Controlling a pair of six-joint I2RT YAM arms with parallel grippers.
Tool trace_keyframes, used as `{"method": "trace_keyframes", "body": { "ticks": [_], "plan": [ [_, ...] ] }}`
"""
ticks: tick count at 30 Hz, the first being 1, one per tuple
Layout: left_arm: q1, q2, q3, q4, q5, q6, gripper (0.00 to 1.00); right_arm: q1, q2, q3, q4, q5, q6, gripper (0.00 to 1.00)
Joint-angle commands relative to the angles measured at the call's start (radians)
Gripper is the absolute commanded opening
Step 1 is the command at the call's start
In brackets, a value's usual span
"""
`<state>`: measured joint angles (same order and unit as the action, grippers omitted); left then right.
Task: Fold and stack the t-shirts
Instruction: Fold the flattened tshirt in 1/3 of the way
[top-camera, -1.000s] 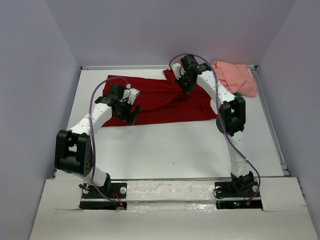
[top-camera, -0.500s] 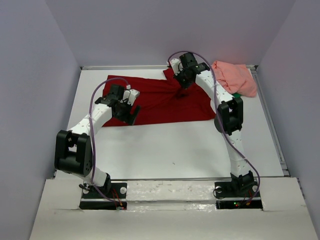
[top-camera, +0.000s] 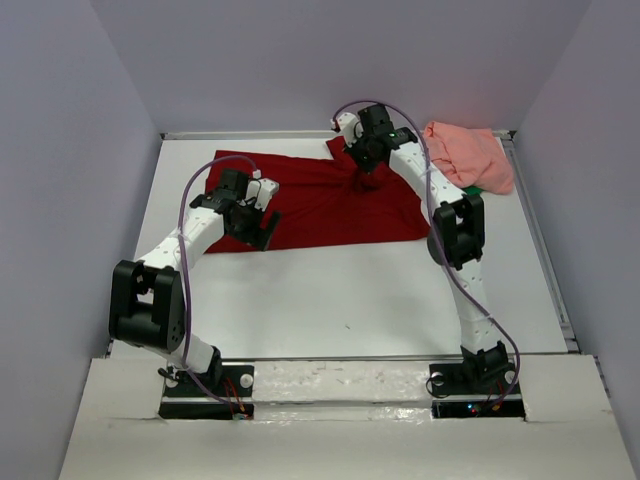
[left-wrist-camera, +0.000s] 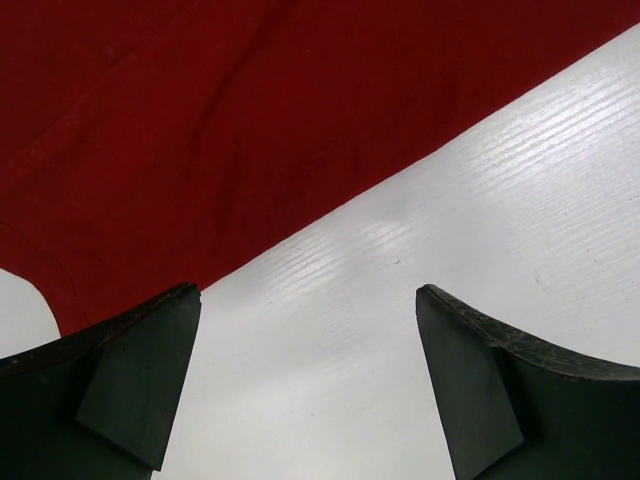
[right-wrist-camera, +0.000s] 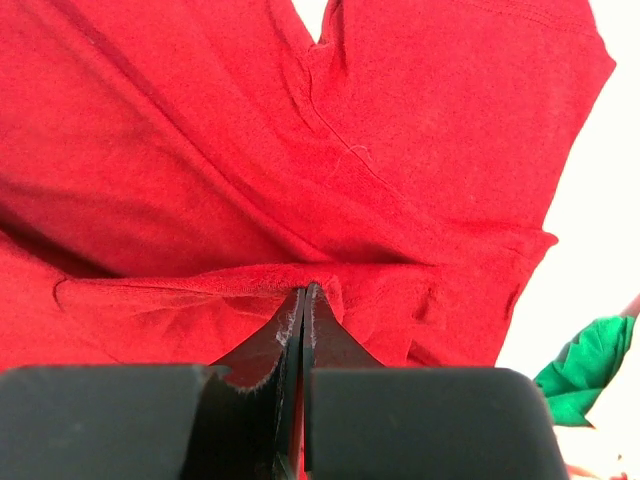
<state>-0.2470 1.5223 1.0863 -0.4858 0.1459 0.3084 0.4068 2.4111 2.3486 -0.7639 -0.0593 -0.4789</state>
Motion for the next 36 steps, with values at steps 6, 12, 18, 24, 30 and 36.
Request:
{"method": "trace_keyframes", "body": {
  "ticks": [6, 12, 18, 24, 30, 36],
  "plan": [
    [-0.005, -0.033, -0.008, -0.007, -0.005, -0.005, 0.99, 0.001, 0.039, -0.028, 0.063, 0.007, -0.035, 0.65],
    [-0.005, -0.036, -0.009, -0.01, -0.008, -0.006, 0.99, 0.001, 0.052, -0.009, 0.087, -0.023, -0.015, 1.0],
    [-0.003, -0.04, -0.011, -0.008, -0.008, -0.005, 0.99, 0.001, -0.006, -0.03, 0.089, -0.005, -0.03, 1.0],
    [-0.003, -0.044, -0.009, -0.008, 0.001, -0.005, 0.99, 0.001, -0.107, -0.17, 0.097, 0.096, -0.096, 1.0],
    [-0.005, -0.059, -0.016, -0.004, 0.004, -0.002, 0.99, 0.001, -0.178, -0.241, 0.095, 0.11, -0.107, 1.0],
    [-0.005, -0.06, -0.014, -0.005, 0.004, -0.003, 0.99, 0.001, -0.195, -0.288, 0.095, 0.13, -0.161, 1.0]
  ]
}}
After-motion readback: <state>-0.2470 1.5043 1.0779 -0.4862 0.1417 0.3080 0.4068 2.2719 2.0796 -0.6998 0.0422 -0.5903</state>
